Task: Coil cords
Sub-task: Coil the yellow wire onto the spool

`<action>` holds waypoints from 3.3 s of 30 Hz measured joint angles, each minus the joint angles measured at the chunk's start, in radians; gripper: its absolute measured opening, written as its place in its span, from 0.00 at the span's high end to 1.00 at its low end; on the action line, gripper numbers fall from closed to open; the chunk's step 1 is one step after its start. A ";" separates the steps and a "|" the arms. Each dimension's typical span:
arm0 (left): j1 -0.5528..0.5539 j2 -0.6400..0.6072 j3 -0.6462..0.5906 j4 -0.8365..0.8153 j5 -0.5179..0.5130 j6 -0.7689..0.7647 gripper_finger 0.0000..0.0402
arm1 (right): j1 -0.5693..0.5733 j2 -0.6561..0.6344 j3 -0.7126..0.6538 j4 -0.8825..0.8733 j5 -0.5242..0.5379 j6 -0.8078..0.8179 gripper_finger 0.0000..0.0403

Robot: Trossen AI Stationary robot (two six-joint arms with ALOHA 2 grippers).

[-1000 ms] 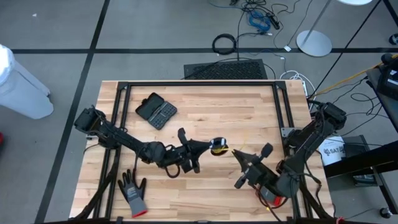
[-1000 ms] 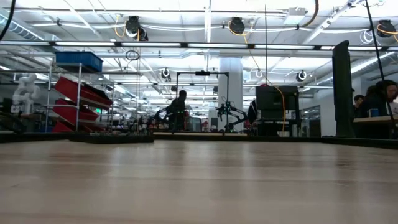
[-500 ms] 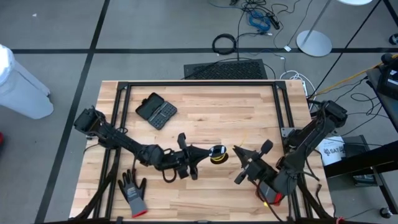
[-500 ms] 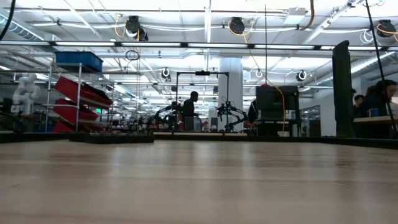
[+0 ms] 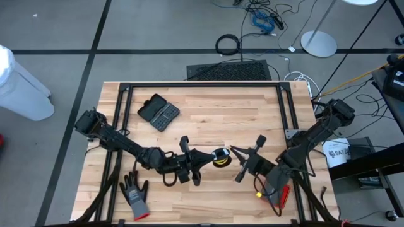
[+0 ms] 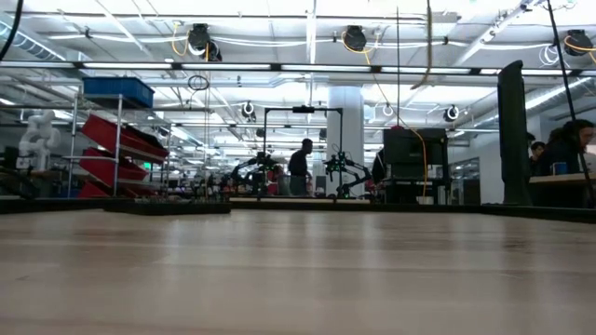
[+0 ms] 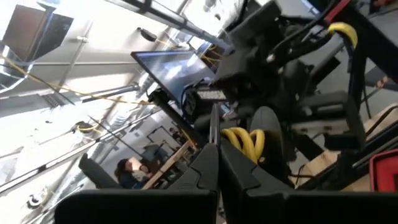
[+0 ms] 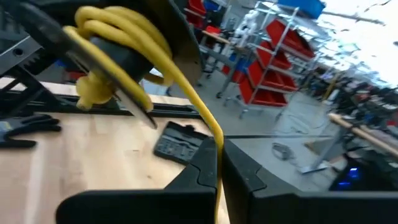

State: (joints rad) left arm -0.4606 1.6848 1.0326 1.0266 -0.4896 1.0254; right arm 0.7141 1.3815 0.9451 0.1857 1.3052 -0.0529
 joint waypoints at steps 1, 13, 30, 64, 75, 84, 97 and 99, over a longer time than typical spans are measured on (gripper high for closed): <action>0.000 0.000 0.000 -0.001 0.014 -0.004 1.00 | -0.010 0.000 0.000 -0.003 -0.025 0.011 1.00; 0.000 0.000 0.001 0.014 0.096 -0.079 1.00 | -0.035 0.002 0.000 -0.036 -0.102 0.061 1.00; 0.006 -0.002 0.003 -0.012 0.036 -0.064 1.00 | -0.014 0.002 -0.001 0.015 -0.076 0.000 1.00; -0.019 -0.035 0.003 -0.039 0.035 -0.051 1.00 | 0.080 -0.016 -0.001 -0.068 -0.002 -0.016 0.83; -0.017 -0.035 0.003 -0.049 0.022 -0.052 1.00 | 0.261 -0.107 -0.001 -0.073 0.000 0.005 0.65; -0.017 -0.035 0.003 -0.049 0.021 -0.052 1.00 | 0.293 -0.112 -0.001 -0.192 0.136 0.096 0.54; 0.014 -0.035 0.003 -0.128 0.072 -0.154 1.00 | 0.360 -0.159 -0.001 -0.178 0.031 0.121 0.53; 0.022 -0.035 0.003 -0.151 0.104 -0.179 1.00 | 0.338 -0.146 -0.001 -0.182 0.029 0.121 0.53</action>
State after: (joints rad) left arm -0.4382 1.6503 1.0359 0.8755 -0.3853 0.8465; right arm 1.0516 1.2353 0.9443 0.0034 1.3344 0.0677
